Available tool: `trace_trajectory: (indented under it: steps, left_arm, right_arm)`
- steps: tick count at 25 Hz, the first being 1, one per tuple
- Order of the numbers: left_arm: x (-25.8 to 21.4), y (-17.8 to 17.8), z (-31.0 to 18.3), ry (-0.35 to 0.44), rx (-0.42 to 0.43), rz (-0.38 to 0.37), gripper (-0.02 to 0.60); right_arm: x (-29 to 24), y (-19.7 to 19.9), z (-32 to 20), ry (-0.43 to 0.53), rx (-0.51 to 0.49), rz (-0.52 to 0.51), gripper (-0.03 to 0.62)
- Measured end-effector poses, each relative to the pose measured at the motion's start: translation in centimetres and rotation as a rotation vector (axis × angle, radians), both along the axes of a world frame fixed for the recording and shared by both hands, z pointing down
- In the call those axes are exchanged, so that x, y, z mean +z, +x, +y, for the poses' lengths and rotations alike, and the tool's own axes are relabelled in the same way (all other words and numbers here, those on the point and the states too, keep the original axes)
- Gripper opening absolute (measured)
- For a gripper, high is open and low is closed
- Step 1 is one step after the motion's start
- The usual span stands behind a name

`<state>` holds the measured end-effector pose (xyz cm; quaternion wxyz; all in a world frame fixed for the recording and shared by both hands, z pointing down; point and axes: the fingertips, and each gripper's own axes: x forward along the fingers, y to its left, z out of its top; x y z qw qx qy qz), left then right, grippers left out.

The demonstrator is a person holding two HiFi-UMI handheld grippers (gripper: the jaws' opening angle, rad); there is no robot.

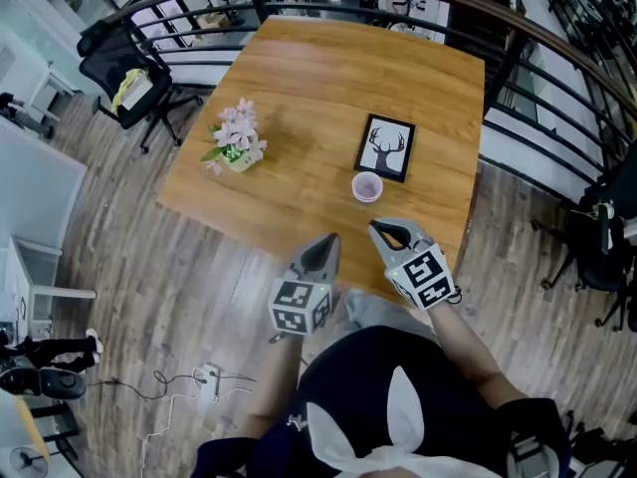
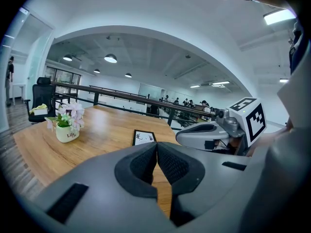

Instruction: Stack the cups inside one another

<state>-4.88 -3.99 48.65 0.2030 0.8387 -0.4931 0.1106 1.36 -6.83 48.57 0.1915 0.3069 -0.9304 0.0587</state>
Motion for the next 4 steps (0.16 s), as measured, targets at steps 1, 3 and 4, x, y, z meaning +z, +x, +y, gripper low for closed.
trace_trajectory:
  steps: [1,3,4]
  left_arm:
    - [0.01,-0.03,0.08,-0.001,-0.001,0.0,0.018]
    - [0.02,-0.09,0.26,-0.006,-0.002,-0.002,0.018]
    - [0.04,-0.12,0.36,-0.01,-0.002,-0.004,0.018]
  right_arm:
    - [0.02,-0.02,0.06,-0.001,0.0,-0.001,-0.003]
    - [0.04,-0.09,0.17,-0.002,-0.001,-0.003,-0.003]
    - [0.05,-0.13,0.23,-0.003,-0.002,-0.004,-0.003]
